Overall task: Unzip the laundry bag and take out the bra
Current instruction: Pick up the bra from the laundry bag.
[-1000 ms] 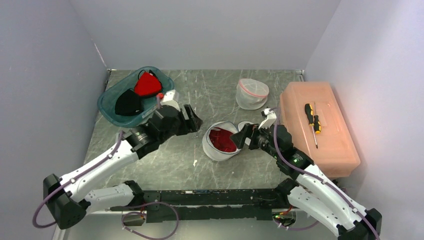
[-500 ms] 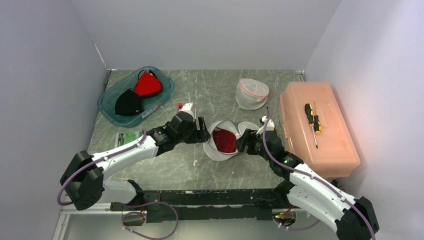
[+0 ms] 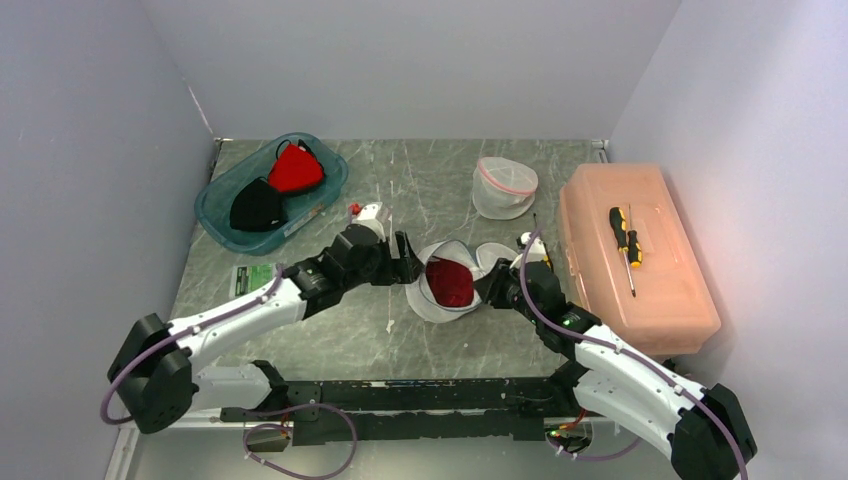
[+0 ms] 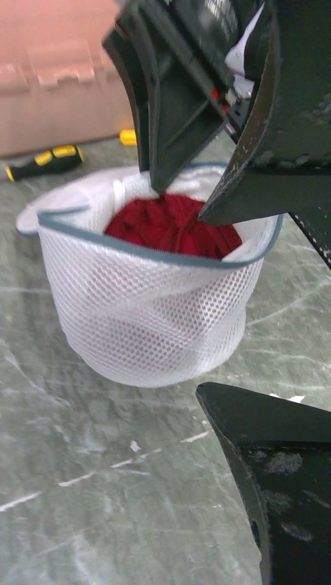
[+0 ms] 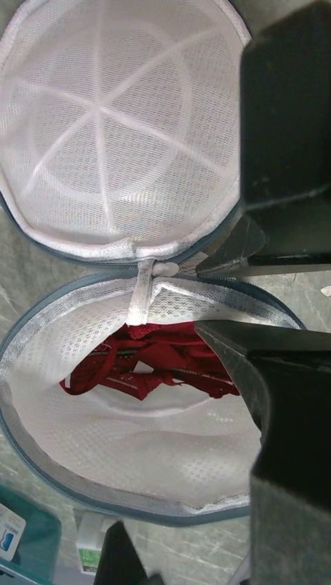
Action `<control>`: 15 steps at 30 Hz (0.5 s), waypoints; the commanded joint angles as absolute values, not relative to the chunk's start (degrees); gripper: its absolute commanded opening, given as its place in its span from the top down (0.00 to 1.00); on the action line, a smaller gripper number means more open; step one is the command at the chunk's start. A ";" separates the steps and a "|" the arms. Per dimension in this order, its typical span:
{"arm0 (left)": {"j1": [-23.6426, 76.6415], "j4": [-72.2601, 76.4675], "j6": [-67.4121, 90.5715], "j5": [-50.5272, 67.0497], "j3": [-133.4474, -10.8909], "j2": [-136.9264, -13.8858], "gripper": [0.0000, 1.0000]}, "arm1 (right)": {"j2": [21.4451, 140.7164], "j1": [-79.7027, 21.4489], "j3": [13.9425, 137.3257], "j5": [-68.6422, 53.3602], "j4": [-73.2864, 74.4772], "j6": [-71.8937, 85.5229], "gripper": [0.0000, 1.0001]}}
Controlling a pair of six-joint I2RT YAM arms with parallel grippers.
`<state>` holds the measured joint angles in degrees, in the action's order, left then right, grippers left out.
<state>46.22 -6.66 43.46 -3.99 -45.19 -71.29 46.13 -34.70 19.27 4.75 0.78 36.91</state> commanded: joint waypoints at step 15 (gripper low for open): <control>48.31 -3.57 38.68 3.17 -50.48 -83.71 0.65 | 42.14 -39.96 25.10 13.76 12.60 35.35 0.65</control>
<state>47.53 -5.06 40.95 3.25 -48.99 -84.88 44.05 -37.69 19.90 7.33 6.33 35.79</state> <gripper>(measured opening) 0.452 0.155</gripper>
